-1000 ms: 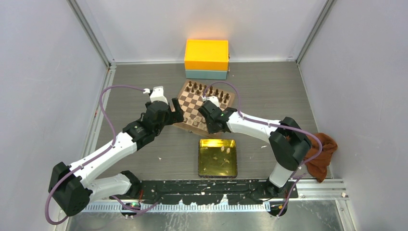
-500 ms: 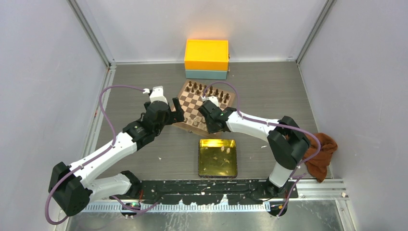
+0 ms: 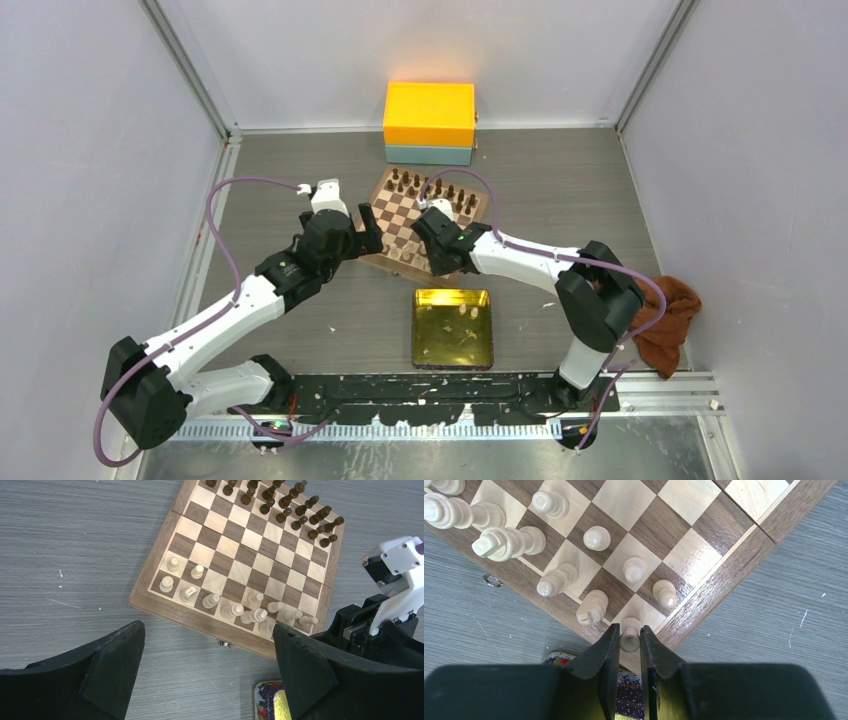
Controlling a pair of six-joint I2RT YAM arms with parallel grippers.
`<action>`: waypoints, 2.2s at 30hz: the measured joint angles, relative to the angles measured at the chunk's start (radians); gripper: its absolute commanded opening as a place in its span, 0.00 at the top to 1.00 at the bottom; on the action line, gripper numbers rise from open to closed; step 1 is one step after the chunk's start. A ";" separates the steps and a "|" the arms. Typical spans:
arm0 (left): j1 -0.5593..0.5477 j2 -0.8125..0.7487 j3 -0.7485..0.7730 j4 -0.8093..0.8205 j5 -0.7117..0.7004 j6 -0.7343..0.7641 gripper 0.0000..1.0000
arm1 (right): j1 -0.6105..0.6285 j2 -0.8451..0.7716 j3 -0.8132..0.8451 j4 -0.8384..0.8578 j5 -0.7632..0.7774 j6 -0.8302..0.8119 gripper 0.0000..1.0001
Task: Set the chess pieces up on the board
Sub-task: Place the chess piece on the chessboard, then pick up the chess piece from the storage box.
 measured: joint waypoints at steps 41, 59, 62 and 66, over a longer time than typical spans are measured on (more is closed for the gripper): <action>0.000 0.000 0.000 0.000 0.000 0.006 0.00 | -0.001 0.007 0.007 0.000 0.003 -0.038 0.67; 0.000 0.000 0.000 -0.003 -0.009 0.007 0.00 | 0.010 -0.224 0.020 -0.054 0.022 -0.060 0.66; 0.000 0.000 0.000 -0.003 -0.009 0.007 0.00 | 0.028 -0.325 -0.022 -0.073 0.024 -0.060 0.66; 0.000 0.000 0.000 -0.002 -0.008 0.007 0.00 | 0.063 -0.439 -0.094 -0.103 0.024 -0.053 0.65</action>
